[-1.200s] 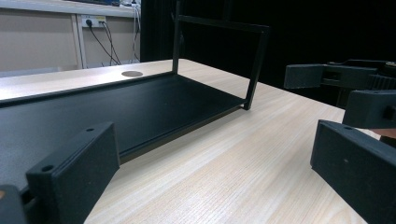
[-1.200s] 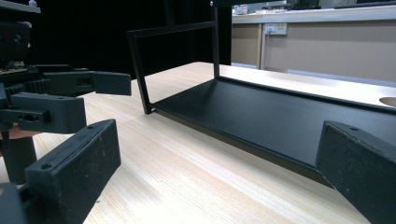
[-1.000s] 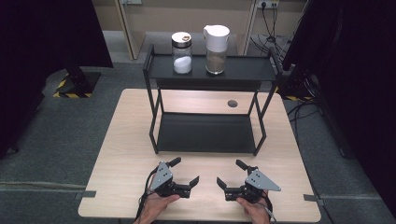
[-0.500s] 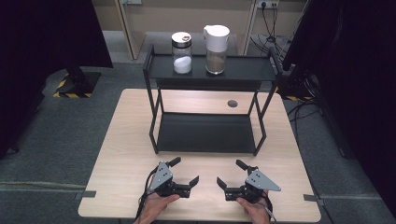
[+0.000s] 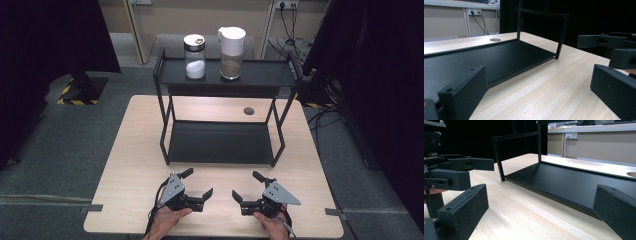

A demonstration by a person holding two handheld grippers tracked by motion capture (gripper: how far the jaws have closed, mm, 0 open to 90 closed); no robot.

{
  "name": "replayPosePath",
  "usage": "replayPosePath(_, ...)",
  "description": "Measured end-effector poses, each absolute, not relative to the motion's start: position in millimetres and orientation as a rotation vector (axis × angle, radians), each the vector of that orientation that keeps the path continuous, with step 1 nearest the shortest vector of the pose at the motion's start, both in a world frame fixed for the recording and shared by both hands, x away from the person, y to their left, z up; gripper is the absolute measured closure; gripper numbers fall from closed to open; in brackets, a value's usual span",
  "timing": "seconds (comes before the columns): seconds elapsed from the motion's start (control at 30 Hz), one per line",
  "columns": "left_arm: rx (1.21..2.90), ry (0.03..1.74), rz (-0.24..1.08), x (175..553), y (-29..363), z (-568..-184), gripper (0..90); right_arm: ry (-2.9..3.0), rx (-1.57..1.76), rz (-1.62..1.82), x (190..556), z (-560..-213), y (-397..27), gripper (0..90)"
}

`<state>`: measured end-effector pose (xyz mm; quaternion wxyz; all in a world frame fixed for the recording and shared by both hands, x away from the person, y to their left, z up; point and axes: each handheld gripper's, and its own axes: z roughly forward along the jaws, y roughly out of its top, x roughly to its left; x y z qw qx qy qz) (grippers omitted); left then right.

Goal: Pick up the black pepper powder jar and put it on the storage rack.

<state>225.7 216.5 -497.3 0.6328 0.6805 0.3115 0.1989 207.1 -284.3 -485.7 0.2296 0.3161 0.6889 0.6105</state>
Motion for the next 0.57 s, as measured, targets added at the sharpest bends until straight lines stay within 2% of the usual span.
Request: replayPosePath(0.57, 1.554, 0.712, 0.457, 225.6, 216.9, -497.2, 0.5, 1.892, 0.872, 1.681, 206.7, -485.8, -284.5, 0.4)
